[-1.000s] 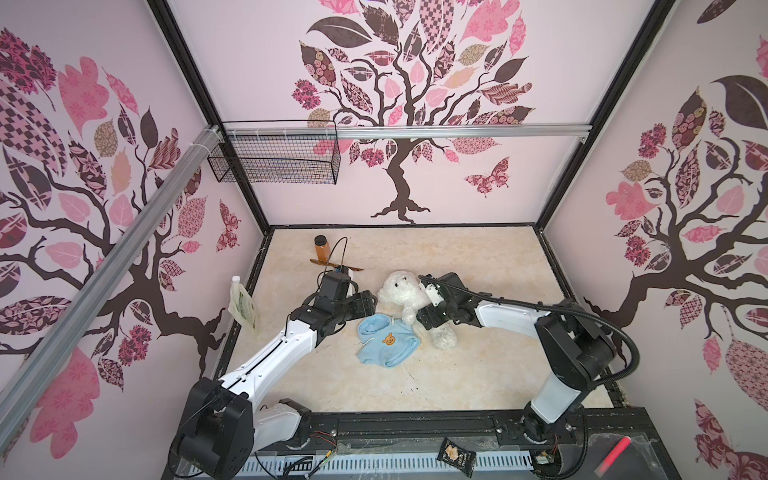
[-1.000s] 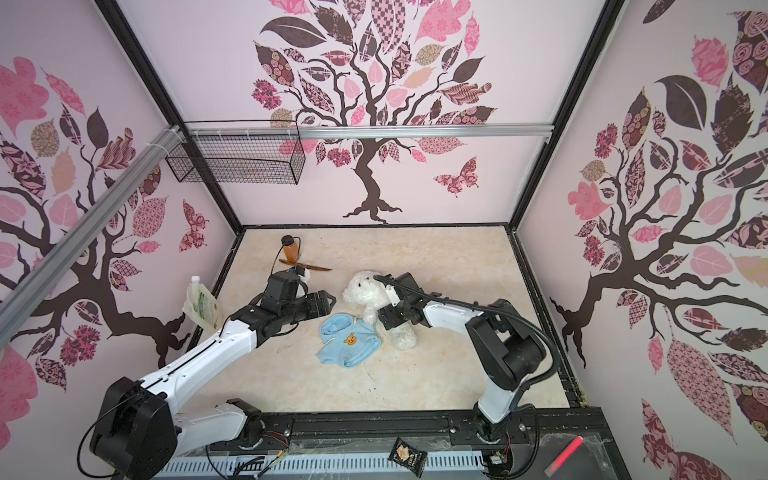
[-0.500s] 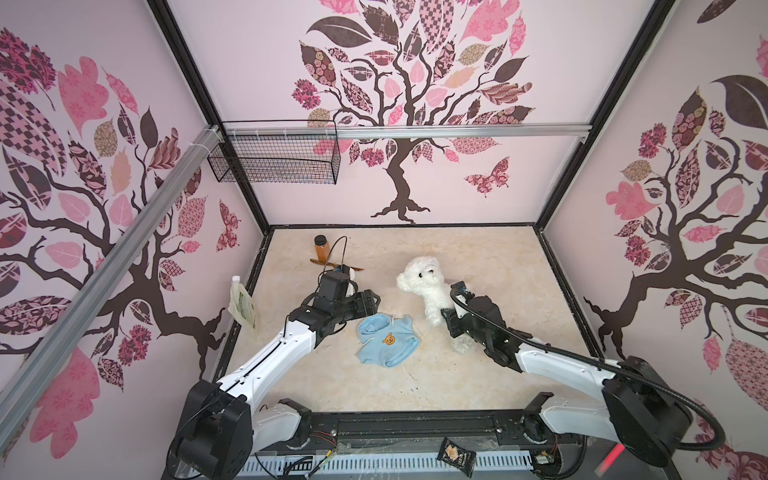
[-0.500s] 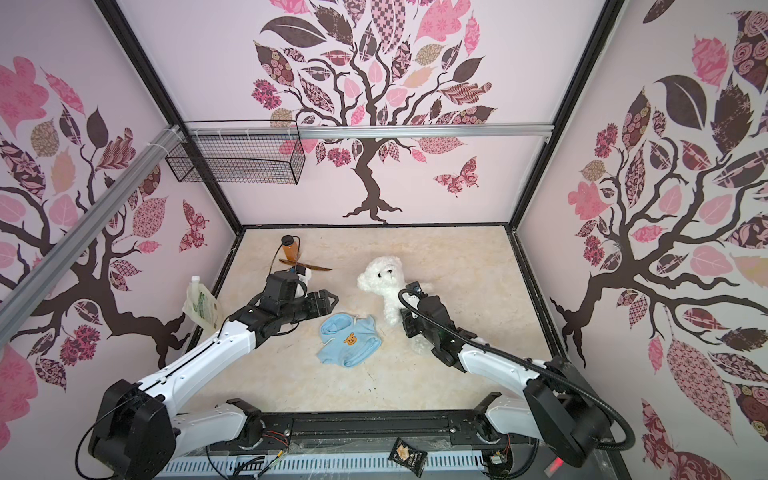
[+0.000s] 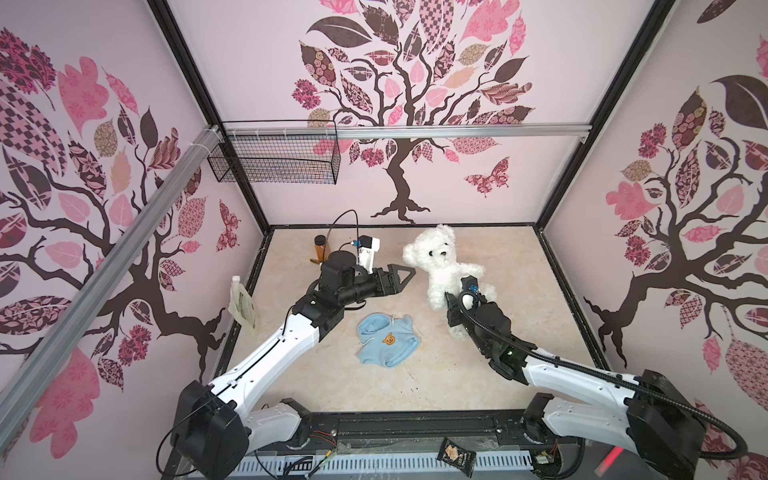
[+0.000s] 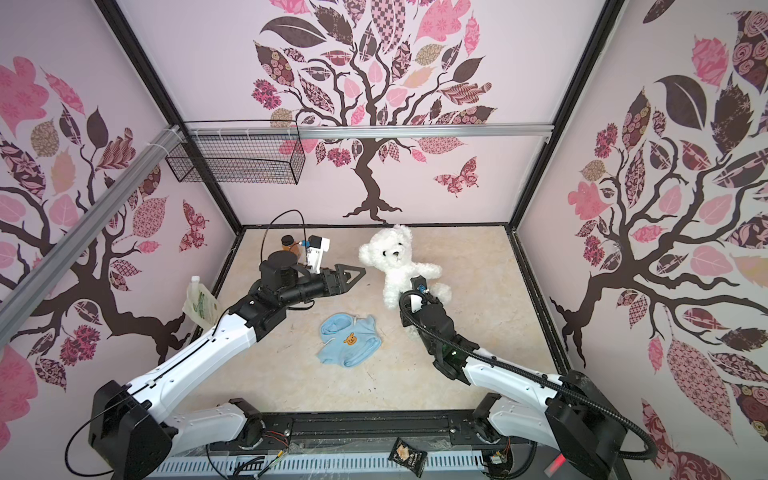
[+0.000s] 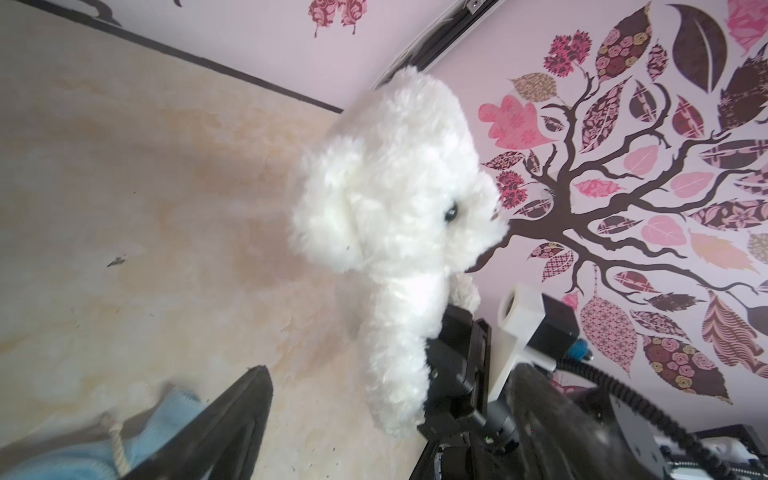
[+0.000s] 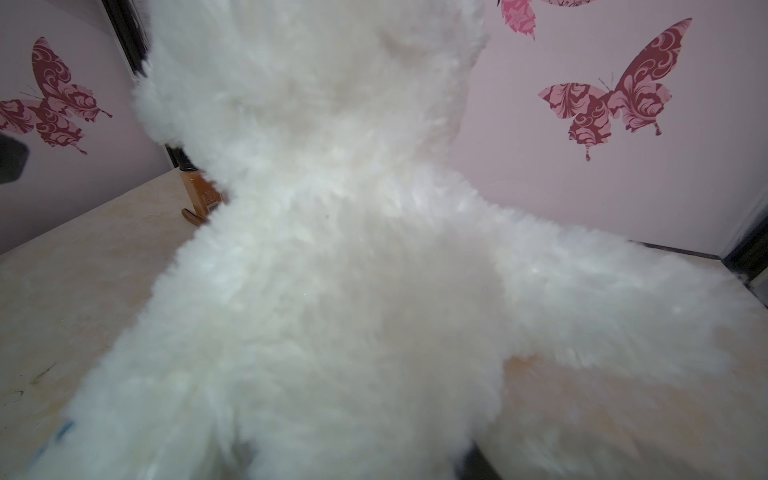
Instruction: Dress the teddy bear
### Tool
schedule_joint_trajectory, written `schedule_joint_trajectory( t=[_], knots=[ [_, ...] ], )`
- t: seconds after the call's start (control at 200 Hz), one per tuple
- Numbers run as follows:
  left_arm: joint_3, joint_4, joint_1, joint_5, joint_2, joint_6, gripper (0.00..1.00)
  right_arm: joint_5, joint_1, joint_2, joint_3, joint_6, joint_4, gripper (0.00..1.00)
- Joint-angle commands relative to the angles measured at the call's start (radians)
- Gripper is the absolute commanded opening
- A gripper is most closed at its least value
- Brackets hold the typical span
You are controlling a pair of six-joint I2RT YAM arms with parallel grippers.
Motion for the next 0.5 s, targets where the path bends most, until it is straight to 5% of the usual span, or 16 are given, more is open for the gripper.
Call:
schedule_joint_trajectory(
  t=[0.0, 0.205, 0.495],
  knots=[
    [0.082, 0.052, -0.004, 0.049, 0.084, -0.049, 0.93, 0.106, 0.044, 0.019, 0.022, 0.001, 0.058, 0.35],
    [0.18, 0.079, -0.005, 0.085, 0.231, -0.113, 0.89, 0.149, 0.099, 0.038, 0.012, 0.057, 0.022, 0.34],
    [0.219, 0.118, -0.019, 0.143, 0.362, -0.115, 0.66, 0.065, 0.115, 0.061, -0.016, 0.145, -0.046, 0.38]
  ],
)
